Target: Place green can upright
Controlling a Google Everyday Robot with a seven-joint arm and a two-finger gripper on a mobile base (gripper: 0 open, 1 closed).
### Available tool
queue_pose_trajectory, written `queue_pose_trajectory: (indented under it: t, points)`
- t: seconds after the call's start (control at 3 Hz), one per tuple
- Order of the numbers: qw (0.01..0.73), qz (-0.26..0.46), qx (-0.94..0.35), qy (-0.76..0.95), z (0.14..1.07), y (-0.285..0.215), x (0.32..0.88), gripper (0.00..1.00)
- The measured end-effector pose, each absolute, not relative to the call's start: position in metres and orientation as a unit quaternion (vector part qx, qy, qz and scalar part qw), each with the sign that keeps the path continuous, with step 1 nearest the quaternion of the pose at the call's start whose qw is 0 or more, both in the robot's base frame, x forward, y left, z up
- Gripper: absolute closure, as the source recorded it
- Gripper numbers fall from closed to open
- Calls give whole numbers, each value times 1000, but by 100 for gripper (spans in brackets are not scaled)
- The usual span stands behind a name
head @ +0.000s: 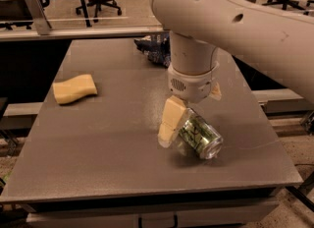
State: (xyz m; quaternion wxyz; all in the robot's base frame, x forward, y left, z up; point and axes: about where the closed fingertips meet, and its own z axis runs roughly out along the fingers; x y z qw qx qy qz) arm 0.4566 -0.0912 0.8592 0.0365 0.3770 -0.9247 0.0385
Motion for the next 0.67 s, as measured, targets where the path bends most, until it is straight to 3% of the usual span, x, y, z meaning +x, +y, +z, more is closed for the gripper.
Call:
queue_pose_trajectory:
  t: [0.33, 0.67]
  points:
    - [41, 39, 377, -925, 856, -90, 460, 16]
    - [43, 32, 387, -921, 857, -86, 462, 48]
